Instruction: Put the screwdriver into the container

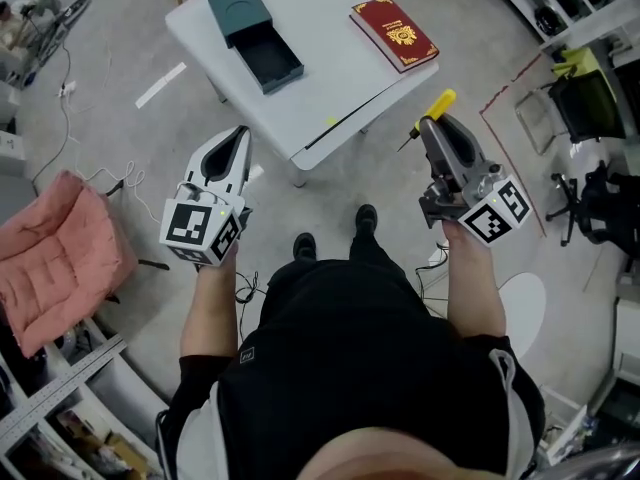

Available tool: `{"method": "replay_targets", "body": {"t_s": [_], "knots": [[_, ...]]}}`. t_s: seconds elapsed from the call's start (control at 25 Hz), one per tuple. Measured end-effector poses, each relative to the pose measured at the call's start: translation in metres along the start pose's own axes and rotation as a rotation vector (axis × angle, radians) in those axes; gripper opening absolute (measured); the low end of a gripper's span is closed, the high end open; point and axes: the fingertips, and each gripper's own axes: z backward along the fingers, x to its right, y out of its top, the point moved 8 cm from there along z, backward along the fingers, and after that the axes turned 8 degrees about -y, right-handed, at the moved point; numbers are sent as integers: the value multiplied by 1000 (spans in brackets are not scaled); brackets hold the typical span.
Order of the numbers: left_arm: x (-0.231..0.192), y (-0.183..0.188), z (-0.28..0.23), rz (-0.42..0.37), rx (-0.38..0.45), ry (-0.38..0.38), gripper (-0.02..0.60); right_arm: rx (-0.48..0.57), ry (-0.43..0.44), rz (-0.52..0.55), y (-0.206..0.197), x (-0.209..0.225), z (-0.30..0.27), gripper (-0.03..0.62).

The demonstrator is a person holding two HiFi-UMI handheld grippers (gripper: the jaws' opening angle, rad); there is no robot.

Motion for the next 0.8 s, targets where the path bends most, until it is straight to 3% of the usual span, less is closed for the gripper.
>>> {"method": "replay_targets", "body": {"t_s": [0.12,0.36,0.8], "knots": [[1,-1,-9,4,-14,37,18,0,34,-19,1,20,-11,80],[11,9,-38,-8,-18,125,18,-19,95,60,18,64,-26,80],[62,43,-132,-51,-39,306,18,-5,229,-18,71,196,-34,80]]}}
